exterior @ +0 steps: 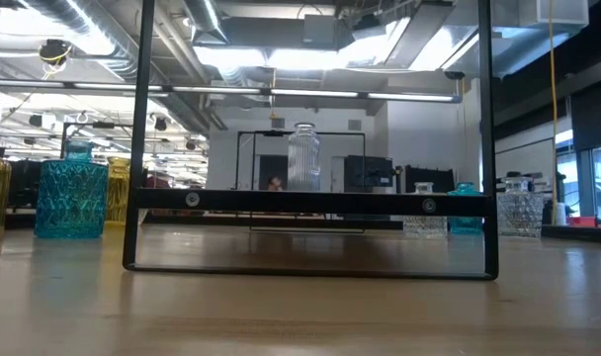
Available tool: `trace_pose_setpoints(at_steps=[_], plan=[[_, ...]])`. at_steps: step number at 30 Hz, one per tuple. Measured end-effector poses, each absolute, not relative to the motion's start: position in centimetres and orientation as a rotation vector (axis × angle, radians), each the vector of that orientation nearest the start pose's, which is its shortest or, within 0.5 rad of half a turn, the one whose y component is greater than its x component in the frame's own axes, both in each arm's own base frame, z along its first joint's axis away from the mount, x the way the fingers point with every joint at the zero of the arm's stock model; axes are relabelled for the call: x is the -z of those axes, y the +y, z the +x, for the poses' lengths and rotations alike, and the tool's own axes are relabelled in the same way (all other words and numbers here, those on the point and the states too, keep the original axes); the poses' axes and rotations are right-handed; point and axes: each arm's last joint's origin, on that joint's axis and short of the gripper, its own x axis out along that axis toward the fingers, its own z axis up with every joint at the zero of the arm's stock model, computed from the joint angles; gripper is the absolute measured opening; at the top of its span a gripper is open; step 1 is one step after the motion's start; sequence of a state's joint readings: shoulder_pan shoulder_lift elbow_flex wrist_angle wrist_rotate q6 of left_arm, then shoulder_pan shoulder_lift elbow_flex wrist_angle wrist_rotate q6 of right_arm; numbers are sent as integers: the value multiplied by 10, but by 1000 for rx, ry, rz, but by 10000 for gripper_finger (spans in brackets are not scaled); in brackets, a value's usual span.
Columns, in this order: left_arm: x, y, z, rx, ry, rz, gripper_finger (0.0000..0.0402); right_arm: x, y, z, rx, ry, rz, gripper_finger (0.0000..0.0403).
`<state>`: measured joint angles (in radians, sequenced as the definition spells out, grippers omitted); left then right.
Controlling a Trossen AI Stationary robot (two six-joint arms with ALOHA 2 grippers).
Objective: Sort vases onto shelf
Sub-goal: Put the blue vase on the shelf
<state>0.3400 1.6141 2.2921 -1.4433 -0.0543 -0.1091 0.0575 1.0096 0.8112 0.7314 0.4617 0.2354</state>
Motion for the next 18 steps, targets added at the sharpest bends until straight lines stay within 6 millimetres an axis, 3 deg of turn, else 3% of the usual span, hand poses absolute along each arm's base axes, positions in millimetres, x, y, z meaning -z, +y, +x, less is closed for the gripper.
trace_pose_setpoints(at_steps=[4, 10, 14, 18], plan=[[-527, 72, 199, -452, 589, -197, 149, -390, -8, 201, 362, -567, 348, 115], [-544, 54, 145, -468, 504, -233, 149, -366, -26, 182, 576, -225, 312, 115], [-543, 44, 123, -477, 465, -245, 149, -346, -35, 173, 707, -54, 386, 115], [-532, 40, 120, -472, 349, -246, 149, -322, -40, 177, 702, 168, 414, 115]])
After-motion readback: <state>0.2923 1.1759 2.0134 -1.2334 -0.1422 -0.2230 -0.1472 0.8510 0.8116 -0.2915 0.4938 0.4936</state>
